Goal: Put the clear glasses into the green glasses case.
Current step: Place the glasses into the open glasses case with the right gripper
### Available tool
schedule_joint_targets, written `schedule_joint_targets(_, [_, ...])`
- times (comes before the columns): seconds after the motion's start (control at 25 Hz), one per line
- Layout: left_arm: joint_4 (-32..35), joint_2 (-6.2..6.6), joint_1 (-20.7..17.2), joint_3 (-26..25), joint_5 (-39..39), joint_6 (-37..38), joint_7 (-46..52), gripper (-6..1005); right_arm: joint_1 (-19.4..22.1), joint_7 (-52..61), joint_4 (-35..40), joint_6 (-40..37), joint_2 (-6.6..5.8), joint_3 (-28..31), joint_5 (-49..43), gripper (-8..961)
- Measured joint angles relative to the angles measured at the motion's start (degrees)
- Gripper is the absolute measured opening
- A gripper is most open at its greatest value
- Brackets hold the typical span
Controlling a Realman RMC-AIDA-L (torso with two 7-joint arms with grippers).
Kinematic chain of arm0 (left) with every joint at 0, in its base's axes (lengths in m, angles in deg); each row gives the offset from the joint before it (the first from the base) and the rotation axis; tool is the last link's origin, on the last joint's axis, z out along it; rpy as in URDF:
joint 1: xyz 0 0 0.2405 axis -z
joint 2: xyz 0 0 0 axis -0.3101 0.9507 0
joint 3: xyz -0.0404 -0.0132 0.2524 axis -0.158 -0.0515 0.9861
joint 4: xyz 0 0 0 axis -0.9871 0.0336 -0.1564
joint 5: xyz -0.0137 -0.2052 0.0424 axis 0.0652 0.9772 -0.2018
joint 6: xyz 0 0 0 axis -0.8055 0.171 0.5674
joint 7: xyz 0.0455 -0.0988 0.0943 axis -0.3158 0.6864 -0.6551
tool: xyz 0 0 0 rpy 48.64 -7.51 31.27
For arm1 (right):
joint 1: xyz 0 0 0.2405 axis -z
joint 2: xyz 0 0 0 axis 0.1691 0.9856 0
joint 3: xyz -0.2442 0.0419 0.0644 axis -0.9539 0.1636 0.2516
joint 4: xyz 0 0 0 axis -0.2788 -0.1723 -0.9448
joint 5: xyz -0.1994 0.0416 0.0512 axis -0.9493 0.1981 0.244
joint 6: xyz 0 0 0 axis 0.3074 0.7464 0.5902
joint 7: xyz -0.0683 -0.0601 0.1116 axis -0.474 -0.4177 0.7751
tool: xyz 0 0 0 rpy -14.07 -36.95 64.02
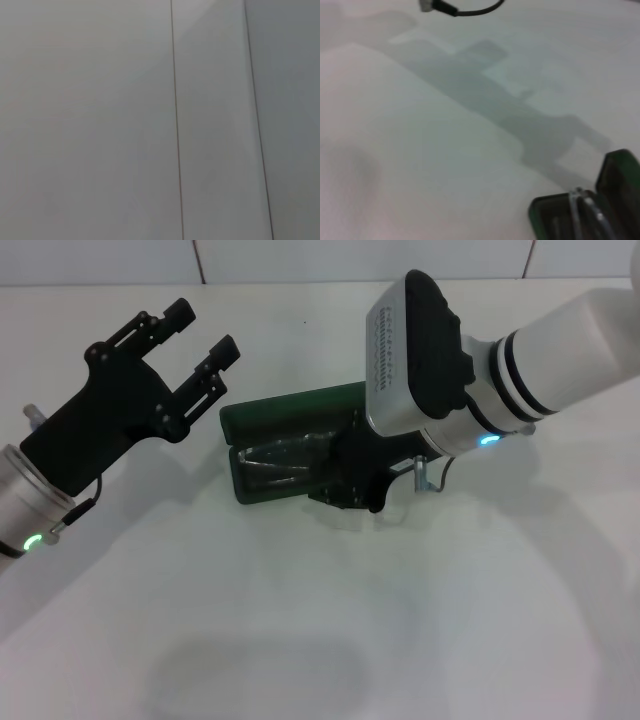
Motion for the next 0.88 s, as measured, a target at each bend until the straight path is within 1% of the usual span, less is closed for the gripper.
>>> schedule_joint_targets(0.16, [-0.01,0.00,0.04,0.00,-0.14,0.01,0.07,596,0.42,-0.07,0.68,-0.61,0.00,0.15,-0.13,289])
schedule_joint_targets(0.28, [-0.01,0.01,0.03,0.00,-0.15,0.12,0.09,596,2.88,-0.56,3.94,-0.38,-0.09,1.76,0.09,290])
schedule_joint_targets(0.36, [-0.01,0.01,0.03,-0.01,-0.15,0.20,0.13,596,6.17,-2.13,7.71,-0.35,-0.11,3.97,0.99,292])
schedule_joint_targets(0.44, [-0.01,0.01,0.06,-0.02,-0.12,0.23,0.15,596,9.55,-5.85,10.13,-0.54,-0.12,5.40,3.99,293])
schedule_joint_targets(0.56, [-0.01,-0.01,-0.15,-0.29,0.24,0.31,0.16,596,14.94,-14.92,11.20,-1.37,-0.34,7.87,12.57,294])
schedule_joint_targets(0.64, [-0.01,-0.05,-0.30,-0.45,0.40,0.34,0.16,596,17.79,-21.13,9.11,-2.15,-0.40,10.32,19.13,295])
schedule_joint_targets(0.72, [-0.01,-0.12,-0.37,-0.45,0.89,0.35,0.14,596,19.32,-27.46,4.97,-3.10,-0.37,12.69,24.83,296])
schedule_joint_targets(0.8, [-0.15,-0.22,-0.47,-0.50,1.96,0.36,-0.10,596,19.68,-35.24,-2.24,-5.23,-0.31,15.30,31.76,297])
schedule_joint_targets(0.88, [-0.31,-0.26,-0.53,-0.53,2.74,0.36,-0.26,596,19.06,-43.53,-11.14,-9.02,-0.36,17.56,39.55,298])
